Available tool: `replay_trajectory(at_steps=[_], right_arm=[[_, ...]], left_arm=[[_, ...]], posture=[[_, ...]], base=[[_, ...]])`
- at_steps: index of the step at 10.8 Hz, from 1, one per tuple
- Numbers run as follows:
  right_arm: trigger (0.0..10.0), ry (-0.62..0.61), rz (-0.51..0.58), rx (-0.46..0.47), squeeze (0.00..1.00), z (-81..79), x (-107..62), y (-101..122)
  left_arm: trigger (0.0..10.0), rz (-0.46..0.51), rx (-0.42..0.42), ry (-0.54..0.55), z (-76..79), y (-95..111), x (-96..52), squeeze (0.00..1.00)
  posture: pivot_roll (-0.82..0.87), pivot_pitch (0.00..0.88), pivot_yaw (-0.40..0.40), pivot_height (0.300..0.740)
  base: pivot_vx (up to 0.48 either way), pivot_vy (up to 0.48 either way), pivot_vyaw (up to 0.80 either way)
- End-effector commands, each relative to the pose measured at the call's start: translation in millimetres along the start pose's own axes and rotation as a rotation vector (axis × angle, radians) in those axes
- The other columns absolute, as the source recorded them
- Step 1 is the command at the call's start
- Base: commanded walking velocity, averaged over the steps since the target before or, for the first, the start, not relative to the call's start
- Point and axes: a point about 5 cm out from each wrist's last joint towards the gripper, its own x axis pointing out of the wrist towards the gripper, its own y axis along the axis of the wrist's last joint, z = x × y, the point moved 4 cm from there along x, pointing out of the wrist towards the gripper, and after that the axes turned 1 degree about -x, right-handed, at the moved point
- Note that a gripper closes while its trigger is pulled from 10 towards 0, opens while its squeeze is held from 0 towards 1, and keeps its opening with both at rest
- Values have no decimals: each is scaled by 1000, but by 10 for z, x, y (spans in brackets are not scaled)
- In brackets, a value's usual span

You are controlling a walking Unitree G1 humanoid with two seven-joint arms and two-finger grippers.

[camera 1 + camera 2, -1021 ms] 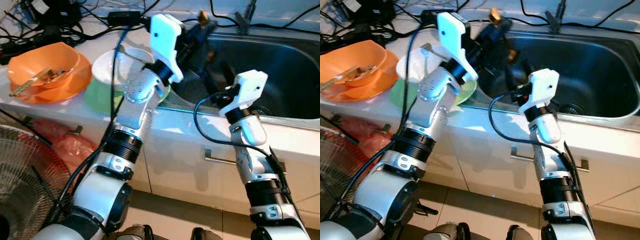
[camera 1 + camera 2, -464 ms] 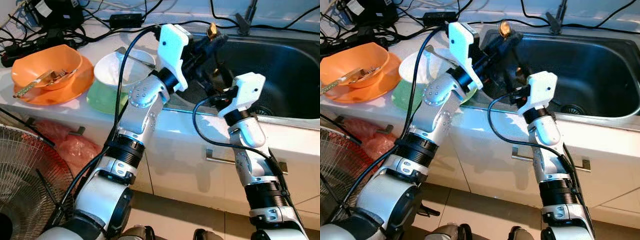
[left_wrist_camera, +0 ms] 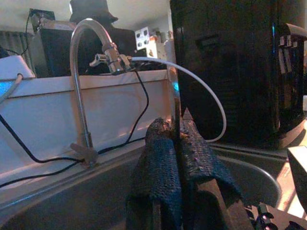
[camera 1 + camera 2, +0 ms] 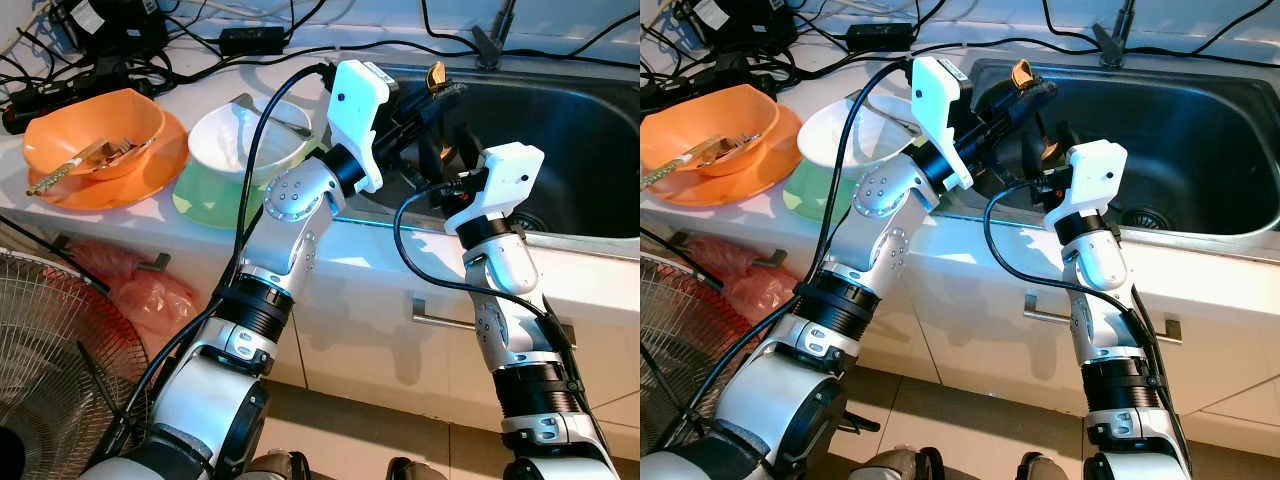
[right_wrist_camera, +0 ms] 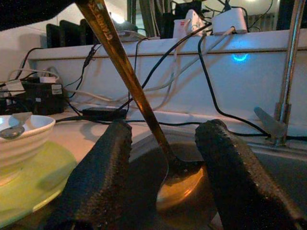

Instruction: Kitchen organization

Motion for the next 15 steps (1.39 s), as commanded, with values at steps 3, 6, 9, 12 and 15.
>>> replay_trajectory(at_steps=[3, 6, 9, 12, 15], right_arm=[[10000, -13, 28, -14, 0, 19, 28, 89], [10000, -9, 30, -7, 0, -8, 40, 94], [4784, 9, 28, 0, 0, -57, 41, 87], [0, 18, 8, -25, 0, -69, 21, 30], [0, 17, -12, -35, 0, -67, 16, -13]], left_arm=[[10000, -8, 16, -34, 54, 7, -4, 0], [10000, -28, -4, -58, 119, -53, -8, 0], [10000, -21, -9, -64, 140, -35, 17, 0], [10000, -20, -5, -62, 143, -31, 15, 0], [10000, -25, 2, -57, 135, -42, 5, 0]], posture=[[14, 128, 106, 740], [14, 132, 107, 740], [15, 136, 108, 740], [18, 134, 106, 740], [17, 128, 107, 740]], base=[[0, 0, 0], [0, 0, 0], [0, 0, 0], [0, 0, 0], [0, 0, 0]])
